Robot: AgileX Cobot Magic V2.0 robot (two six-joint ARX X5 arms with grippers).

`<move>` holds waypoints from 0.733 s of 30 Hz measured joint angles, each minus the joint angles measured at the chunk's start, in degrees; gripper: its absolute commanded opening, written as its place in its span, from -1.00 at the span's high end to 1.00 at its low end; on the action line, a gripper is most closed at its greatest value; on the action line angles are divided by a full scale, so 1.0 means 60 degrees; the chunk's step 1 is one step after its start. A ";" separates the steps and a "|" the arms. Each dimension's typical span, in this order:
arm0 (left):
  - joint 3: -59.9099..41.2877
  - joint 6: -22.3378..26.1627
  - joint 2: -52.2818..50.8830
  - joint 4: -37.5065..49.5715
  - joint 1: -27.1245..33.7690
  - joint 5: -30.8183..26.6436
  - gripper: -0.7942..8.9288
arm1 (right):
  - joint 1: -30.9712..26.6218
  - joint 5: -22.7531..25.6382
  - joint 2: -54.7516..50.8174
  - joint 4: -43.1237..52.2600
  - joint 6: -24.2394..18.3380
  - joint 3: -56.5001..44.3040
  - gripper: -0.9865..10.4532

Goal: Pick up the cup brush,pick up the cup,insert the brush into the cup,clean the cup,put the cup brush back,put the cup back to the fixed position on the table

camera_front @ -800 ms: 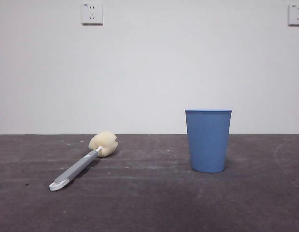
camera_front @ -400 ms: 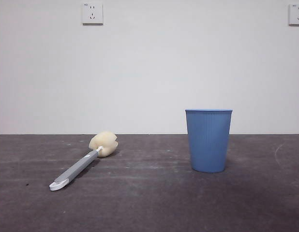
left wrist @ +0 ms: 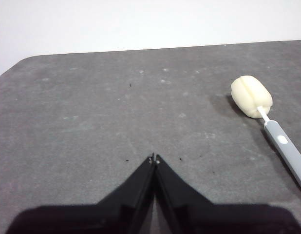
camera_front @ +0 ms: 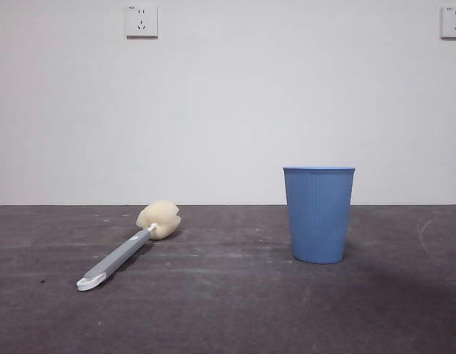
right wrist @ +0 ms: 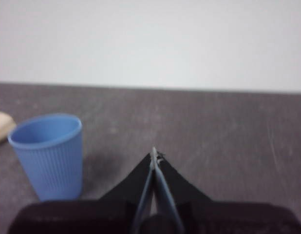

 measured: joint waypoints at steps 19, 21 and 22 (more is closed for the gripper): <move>0.0000 -0.0029 0.0000 0.0000 0.0000 0.0007 0.84 | -0.0040 0.0022 -0.0007 -0.1198 0.0095 0.0018 0.82; 0.0000 -0.0029 0.0000 0.0000 0.0000 0.0007 0.84 | -0.0040 0.0022 -0.0007 -0.1198 0.0095 0.0018 0.82; 0.0000 -0.0029 0.0000 0.0000 0.0000 0.0007 0.84 | -0.0040 0.0022 -0.0007 -0.1198 0.0095 0.0018 0.82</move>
